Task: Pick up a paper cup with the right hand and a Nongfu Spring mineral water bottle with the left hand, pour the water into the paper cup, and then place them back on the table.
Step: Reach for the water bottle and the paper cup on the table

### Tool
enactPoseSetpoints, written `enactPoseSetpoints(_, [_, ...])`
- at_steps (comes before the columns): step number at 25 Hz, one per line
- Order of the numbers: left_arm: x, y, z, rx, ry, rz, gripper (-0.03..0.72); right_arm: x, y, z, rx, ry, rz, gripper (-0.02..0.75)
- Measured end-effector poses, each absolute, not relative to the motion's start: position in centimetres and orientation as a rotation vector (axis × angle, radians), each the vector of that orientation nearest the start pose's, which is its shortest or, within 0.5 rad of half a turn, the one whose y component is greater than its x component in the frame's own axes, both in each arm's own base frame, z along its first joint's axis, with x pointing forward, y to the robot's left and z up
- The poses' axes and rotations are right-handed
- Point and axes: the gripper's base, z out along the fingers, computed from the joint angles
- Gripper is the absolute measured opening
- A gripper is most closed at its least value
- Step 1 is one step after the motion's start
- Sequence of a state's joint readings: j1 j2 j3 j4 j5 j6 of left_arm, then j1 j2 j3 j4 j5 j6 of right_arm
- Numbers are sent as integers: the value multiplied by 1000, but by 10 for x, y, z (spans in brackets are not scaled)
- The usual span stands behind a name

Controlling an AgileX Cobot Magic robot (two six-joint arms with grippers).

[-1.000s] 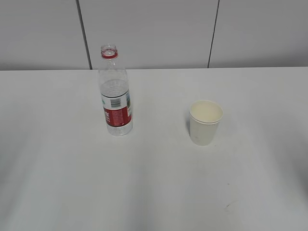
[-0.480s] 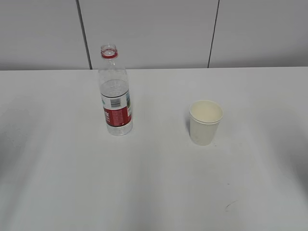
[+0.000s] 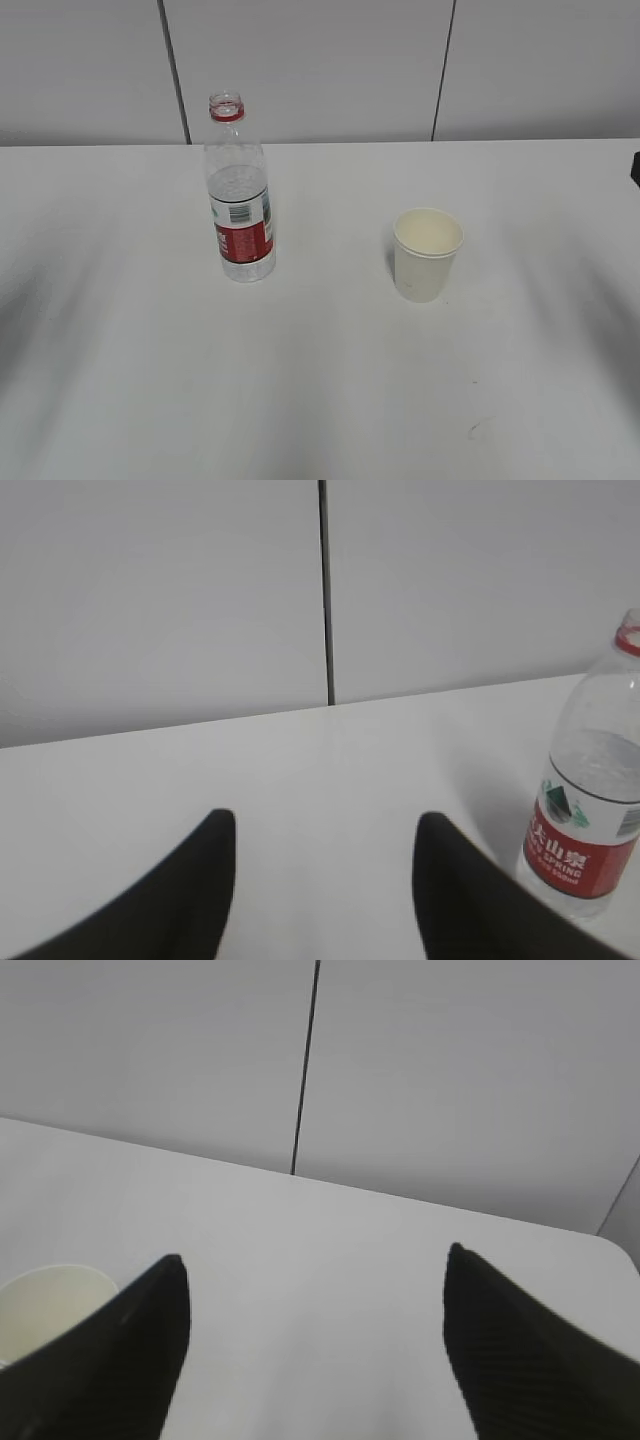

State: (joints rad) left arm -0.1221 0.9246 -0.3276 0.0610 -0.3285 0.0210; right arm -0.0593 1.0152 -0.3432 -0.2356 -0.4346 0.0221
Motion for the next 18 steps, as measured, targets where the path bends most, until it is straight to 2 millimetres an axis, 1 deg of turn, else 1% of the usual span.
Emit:
enactPoseSetpoints(6, [192,-26,244,186,1726,-58,365,212,0,233,-215,1742,-65,590])
enactPoseSetpoints(10, [203,-31,232,223,1743,-70,366,221,2,224,-239,1729,-41,590])
enactPoseSetpoints(13, [211,-41,222,283,1739,-94,402,228,3,213,-256,1751,-23,590])
enactPoseSetpoints(16, [219,-46,209,283,1762,-126,466,234,4,196,-283,1817,-8,590])
enactPoseSetpoints(18, [224,-47,200,278,1783,-137,493,238,6,187,-321,1833,8,590])
